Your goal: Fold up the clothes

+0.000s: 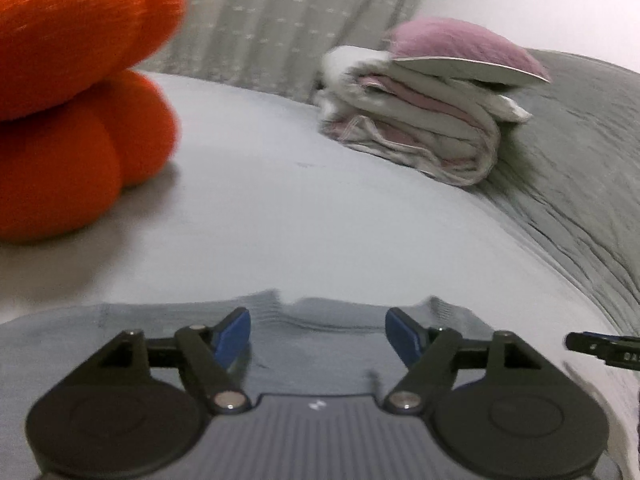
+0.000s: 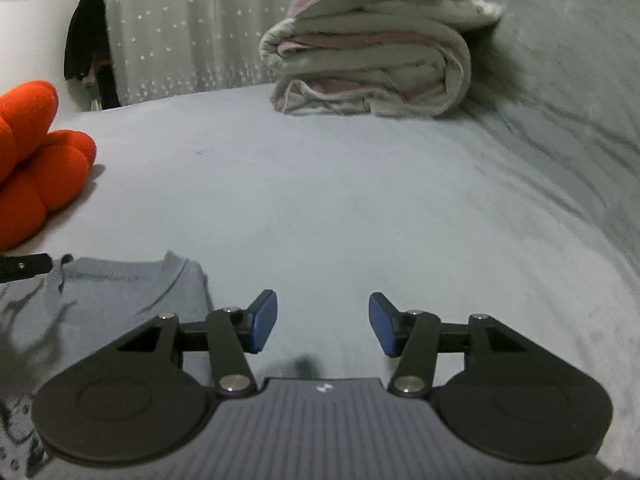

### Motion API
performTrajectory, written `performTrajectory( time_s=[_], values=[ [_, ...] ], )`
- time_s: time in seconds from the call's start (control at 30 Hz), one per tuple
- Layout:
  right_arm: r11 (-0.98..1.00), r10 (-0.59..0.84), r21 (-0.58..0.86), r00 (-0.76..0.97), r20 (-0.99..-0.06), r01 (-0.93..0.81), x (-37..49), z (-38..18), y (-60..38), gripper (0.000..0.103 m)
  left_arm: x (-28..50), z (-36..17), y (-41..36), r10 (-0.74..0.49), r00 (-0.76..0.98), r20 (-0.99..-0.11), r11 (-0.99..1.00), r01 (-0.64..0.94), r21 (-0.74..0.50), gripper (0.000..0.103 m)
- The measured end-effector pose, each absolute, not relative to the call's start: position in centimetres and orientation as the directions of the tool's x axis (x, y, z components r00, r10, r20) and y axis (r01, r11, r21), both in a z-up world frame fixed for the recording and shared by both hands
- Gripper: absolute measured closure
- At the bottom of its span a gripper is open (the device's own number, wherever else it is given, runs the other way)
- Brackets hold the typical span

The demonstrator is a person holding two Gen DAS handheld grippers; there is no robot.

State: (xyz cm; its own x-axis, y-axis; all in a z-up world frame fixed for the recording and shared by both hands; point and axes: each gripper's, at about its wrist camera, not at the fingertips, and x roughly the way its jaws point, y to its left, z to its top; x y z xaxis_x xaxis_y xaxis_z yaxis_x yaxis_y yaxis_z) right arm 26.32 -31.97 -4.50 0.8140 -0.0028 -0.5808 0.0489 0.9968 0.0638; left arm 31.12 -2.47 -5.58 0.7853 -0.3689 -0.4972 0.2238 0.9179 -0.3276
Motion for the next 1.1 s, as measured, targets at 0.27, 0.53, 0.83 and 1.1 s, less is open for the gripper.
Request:
performTrajectory(
  time_s=[0.27, 0.53, 0.83, 1.1],
  values=[
    [0.996, 0.090, 0.069, 0.747, -0.659, -0.059, 26.8, -7.5, -30.0, 0.095, 31.1, -7.9, -5.2, -0.496, 0.720, -0.486, 0.861, 0.332, -0.386, 0.027],
    [0.979, -0.199, -0.149, 0.806, -0.558, 0.138, 25.2, -5.6, -31.0, 0.097, 30.9, -7.9, -5.9, -0.484, 0.719, -0.498, 0.871, 0.340, -0.354, 0.027],
    [0.889, -0.442, -0.345, 0.760, -0.478, 0.300, 24.5, -8.0, -33.2, 0.098, 30.8, -7.8, -6.7, -0.461, 0.723, -0.515, 0.887, 0.351, -0.301, 0.024],
    [0.914, -0.401, -0.279, 0.749, -0.528, 0.293, 24.8, -8.3, -33.9, 0.068, 30.8, -7.8, -6.7, -0.458, 0.722, -0.518, 0.888, 0.354, -0.292, 0.023]
  ],
)
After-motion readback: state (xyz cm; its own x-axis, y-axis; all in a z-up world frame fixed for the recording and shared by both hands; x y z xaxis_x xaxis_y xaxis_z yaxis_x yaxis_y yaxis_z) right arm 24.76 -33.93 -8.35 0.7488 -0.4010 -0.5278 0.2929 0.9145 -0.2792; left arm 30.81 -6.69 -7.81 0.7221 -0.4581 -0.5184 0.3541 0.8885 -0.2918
